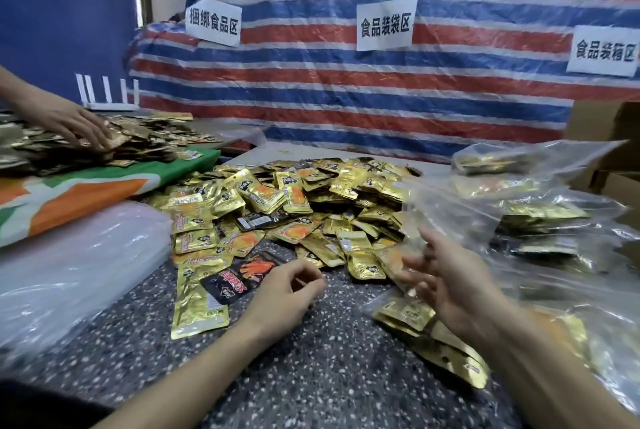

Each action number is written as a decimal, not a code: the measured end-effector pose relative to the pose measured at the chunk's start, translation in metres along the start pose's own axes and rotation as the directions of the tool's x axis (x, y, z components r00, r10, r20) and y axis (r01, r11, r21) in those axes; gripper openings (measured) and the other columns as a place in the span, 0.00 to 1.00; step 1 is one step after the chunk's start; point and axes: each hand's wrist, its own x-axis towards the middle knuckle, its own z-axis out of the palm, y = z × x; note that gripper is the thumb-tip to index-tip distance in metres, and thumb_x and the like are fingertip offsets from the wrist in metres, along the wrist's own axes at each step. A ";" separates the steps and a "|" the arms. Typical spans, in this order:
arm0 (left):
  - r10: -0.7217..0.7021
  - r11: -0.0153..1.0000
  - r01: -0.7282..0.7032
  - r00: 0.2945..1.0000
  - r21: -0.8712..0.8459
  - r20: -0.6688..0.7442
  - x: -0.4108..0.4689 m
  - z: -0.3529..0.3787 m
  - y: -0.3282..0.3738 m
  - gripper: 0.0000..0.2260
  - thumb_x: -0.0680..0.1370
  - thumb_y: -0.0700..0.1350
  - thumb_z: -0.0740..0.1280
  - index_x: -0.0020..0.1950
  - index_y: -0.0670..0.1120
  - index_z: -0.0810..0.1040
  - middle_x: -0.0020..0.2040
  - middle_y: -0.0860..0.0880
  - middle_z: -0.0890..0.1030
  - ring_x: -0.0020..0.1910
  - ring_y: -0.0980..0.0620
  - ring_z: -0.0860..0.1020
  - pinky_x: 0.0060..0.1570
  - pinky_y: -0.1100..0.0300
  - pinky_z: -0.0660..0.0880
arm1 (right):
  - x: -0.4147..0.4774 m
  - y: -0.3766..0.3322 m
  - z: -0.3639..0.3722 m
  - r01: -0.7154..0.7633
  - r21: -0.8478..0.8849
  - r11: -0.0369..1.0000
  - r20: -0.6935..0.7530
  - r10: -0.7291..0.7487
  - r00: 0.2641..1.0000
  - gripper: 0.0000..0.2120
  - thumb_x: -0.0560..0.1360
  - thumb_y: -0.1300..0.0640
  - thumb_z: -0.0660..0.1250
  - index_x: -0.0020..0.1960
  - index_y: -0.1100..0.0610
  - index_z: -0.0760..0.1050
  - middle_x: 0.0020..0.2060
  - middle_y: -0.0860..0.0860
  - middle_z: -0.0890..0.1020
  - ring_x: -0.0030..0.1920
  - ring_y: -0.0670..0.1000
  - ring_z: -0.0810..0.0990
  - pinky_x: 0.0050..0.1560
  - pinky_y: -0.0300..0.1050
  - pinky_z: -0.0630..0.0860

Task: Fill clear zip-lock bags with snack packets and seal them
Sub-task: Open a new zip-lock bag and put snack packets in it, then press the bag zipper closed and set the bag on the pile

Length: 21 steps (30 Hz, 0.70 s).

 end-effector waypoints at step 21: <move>0.197 0.980 -0.195 0.972 0.030 -0.128 -0.012 -0.029 0.022 0.07 0.72 0.37 0.75 0.44 0.48 0.80 0.40 0.52 0.82 0.37 0.57 0.79 0.38 0.64 0.77 | 0.025 0.066 0.045 0.672 -0.183 0.718 0.313 -0.605 0.732 0.08 0.71 0.57 0.76 0.39 0.61 0.81 0.44 0.53 0.82 0.40 0.57 0.84 0.26 0.51 0.81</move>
